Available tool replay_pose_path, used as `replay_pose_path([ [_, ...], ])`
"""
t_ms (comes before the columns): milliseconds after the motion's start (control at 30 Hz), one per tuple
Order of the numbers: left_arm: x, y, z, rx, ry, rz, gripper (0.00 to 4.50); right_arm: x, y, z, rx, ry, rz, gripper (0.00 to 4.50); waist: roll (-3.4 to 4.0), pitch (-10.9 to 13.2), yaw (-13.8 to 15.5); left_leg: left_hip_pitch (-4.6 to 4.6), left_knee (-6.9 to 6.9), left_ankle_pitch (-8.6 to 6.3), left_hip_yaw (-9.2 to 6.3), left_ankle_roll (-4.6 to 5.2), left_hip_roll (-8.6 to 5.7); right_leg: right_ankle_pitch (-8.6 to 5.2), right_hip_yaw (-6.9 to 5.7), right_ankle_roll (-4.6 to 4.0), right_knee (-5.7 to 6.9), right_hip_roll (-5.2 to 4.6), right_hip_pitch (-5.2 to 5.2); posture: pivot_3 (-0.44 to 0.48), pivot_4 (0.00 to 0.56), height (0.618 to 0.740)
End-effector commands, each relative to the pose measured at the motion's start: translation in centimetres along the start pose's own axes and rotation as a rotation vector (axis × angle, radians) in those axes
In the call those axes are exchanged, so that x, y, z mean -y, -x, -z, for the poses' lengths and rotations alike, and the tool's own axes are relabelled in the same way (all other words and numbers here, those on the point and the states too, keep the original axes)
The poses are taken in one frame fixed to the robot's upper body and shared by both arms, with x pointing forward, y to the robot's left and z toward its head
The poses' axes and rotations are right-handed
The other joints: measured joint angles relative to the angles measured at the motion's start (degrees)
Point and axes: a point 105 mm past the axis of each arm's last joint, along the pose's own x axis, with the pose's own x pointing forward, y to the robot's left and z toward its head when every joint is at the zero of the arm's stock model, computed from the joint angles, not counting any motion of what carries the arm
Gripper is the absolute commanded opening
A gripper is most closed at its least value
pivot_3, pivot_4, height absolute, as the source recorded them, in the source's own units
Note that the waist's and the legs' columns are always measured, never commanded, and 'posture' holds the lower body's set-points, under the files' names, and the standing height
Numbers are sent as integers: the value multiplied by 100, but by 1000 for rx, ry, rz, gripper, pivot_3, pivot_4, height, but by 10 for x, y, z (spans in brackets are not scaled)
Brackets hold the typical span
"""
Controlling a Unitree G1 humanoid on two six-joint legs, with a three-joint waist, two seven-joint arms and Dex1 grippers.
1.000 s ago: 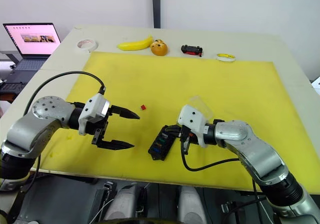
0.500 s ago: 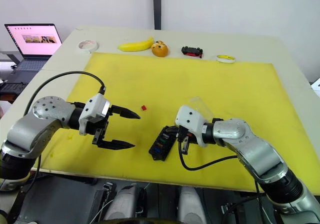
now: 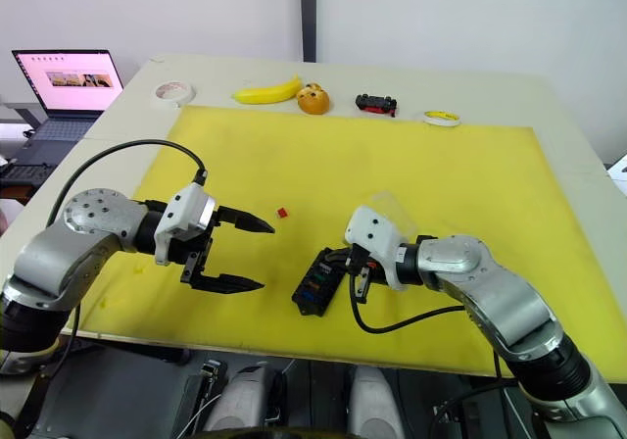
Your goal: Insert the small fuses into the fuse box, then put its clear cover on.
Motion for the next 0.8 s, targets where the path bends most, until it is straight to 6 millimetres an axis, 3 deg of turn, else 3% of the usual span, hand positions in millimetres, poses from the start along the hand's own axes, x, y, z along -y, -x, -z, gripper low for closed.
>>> replay_pose_path([
  [33, -1, 5, -7, 14, -28, -27, 4500, 1, 14, -22, 75, 20, 2, 45, 1, 1, 0, -2, 0, 0, 0, 0, 0, 0, 0, 0, 0, 0, -3, 0, 150, 737],
  [133, -6, 14, -4, 3, -7, -77, 4500, 9, 33, -42, 136, 38, 26, 45, 5, 4, -4, -6, 0, 0, 0, 0, 1, 0, 0, 1, 1, 0, -6, 0, 150, 737],
  [233, -13, 27, 2, -21, 15, -143, 4500, 17, 53, -48, 129, 62, 58, 45, 8, 6, 0, -6, -1, 0, -1, 0, 5, 0, 0, 0, 1, 0, -8, 0, 150, 737],
  [367, -26, 53, 9, -66, 81, -256, 4500, 35, 87, -37, 32, 108, 127, 45, 8, 8, 7, -9, -3, 0, -1, 1, 5, 0, -1, 0, -5, -2, -8, 0, 150, 737],
  [467, -31, 80, 16, -108, 192, -335, 4500, 49, 121, -15, -85, 121, 165, 45, 8, 8, 5, -12, -3, -1, 1, 2, 3, 0, -1, 1, -9, -2, -9, 0, 150, 737],
  [567, -27, 102, 25, -152, 302, -375, 4500, 60, 150, 4, -185, 122, 201, 847, 9, 8, -5, -11, -4, -2, 4, 3, 4, -1, -1, 2, -9, -2, -10, 0, 150, 737],
  [700, -21, 133, 35, -202, 354, -449, 4500, 68, 188, 20, -255, 87, 254, 2876, 17, 11, -22, -4, -5, -2, 15, 2, 13, -1, 2, 2, -3, -1, -13, 0, 150, 737],
  [800, -23, 148, 38, -222, 343, -498, 4500, 70, 202, 25, -288, 88, 281, 4375, 18, 12, -8, -5, -6, -2, 19, 1, 15, -8, 2, -10, -2, 0, -16, 0, 150, 737],
])
